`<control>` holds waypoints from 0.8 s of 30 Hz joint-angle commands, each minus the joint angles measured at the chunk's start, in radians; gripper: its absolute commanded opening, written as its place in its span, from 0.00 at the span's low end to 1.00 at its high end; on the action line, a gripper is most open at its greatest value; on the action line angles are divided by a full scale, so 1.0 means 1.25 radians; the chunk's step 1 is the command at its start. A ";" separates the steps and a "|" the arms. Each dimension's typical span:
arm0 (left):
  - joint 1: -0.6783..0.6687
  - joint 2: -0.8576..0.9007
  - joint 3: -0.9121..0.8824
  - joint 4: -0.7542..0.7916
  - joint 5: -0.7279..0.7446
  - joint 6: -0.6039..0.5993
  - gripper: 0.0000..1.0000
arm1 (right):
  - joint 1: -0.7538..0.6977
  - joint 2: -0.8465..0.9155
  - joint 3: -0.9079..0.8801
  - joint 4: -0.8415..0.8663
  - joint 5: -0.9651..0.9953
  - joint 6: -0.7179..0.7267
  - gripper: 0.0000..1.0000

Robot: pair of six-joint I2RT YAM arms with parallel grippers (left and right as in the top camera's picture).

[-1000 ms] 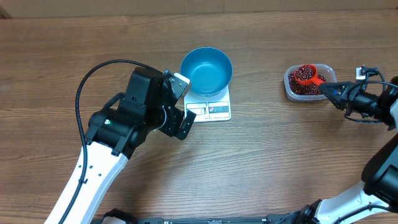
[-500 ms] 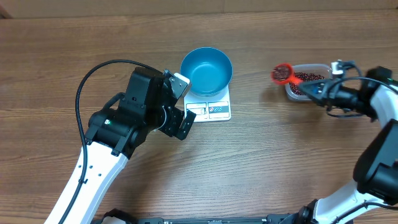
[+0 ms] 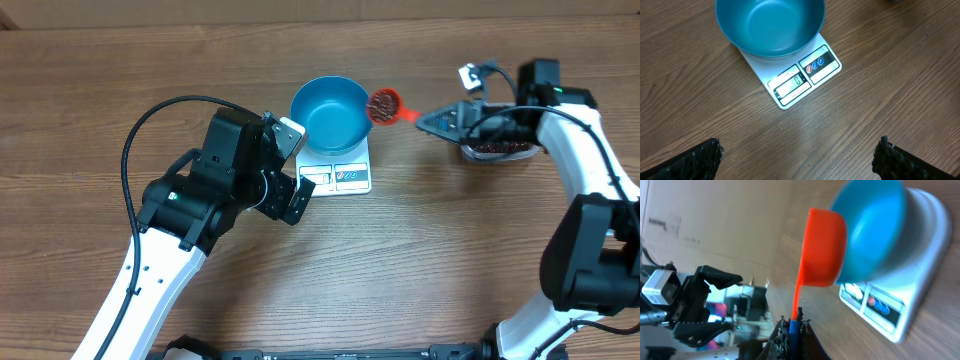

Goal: Scoop item into bowl and weigh 150g on scale
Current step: 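Carry the filled scoop leftward over the blue bowl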

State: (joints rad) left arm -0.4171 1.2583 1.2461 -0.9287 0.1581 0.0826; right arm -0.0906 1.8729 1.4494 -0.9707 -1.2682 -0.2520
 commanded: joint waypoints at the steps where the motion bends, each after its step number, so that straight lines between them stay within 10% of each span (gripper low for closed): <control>1: 0.004 -0.001 -0.004 -0.002 0.012 0.015 1.00 | 0.043 -0.032 0.038 0.060 -0.016 0.079 0.04; 24: 0.004 -0.001 -0.004 -0.002 0.012 0.015 1.00 | 0.168 -0.034 0.042 0.249 0.225 0.247 0.04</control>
State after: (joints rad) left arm -0.4171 1.2587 1.2461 -0.9287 0.1581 0.0822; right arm 0.1154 1.8698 1.4700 -0.6712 -1.0027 0.0528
